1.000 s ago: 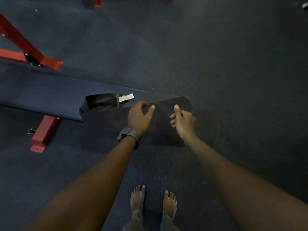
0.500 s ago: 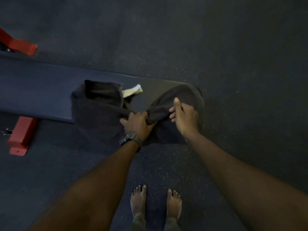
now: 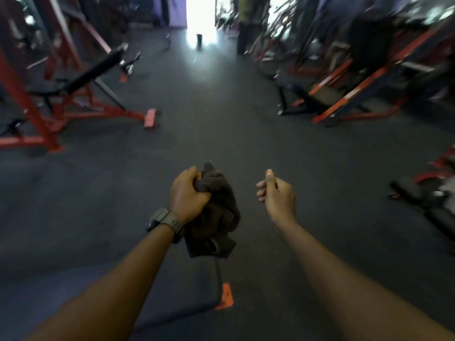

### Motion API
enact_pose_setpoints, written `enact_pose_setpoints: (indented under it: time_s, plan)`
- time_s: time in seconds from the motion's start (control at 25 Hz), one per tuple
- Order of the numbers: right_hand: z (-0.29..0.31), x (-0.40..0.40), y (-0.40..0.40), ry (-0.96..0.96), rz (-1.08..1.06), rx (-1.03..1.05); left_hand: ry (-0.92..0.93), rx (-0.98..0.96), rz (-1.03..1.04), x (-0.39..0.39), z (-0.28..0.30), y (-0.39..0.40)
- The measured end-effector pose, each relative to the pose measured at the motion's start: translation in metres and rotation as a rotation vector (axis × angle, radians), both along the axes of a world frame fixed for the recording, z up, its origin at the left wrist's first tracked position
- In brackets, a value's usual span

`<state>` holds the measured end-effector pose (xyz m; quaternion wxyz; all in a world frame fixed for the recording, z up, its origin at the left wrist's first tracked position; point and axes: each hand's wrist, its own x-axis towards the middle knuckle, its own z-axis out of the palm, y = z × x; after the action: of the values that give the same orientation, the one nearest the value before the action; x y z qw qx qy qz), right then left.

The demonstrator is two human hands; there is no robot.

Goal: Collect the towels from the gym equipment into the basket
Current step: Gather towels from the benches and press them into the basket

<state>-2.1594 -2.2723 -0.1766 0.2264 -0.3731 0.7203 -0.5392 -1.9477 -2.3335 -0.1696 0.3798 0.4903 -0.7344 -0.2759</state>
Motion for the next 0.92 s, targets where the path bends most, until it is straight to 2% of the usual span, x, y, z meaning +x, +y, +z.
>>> enact_pose_setpoints:
  time_s: [0.12,0.2,0.28,0.4,0.48,0.64,0.76,0.92]
  plan:
    - [0.112,-0.054,0.058,0.063,-0.202,-0.138,0.132,-0.141,-0.108,-0.053,0.109,0.013]
    - [0.164,-0.081,0.102,0.117,-0.306,-0.214,0.202,-0.234,-0.185,-0.083,0.16,0.026]
    - [0.205,-0.109,0.165,0.157,-0.461,-0.27,0.256,-0.274,-0.319,-0.118,0.207,0.054]
    - [0.236,-0.148,0.276,0.168,-0.719,-0.337,0.219,-0.29,-0.443,-0.17,0.255,0.112]
    - [0.24,-0.162,0.344,0.173,-0.861,-0.328,0.18,-0.312,-0.524,-0.203,0.266,0.157]
    - [0.23,-0.163,0.436,0.132,-1.0,-0.345,0.108,-0.293,-0.679,-0.255,0.252,0.234]
    - [0.219,-0.159,0.48,0.134,-1.041,-0.339,0.049,-0.234,-0.734,-0.276,0.243,0.27]
    - [0.21,-0.168,0.51,0.169,-1.054,-0.253,0.063,-0.233,-0.777,-0.294,0.243,0.295]
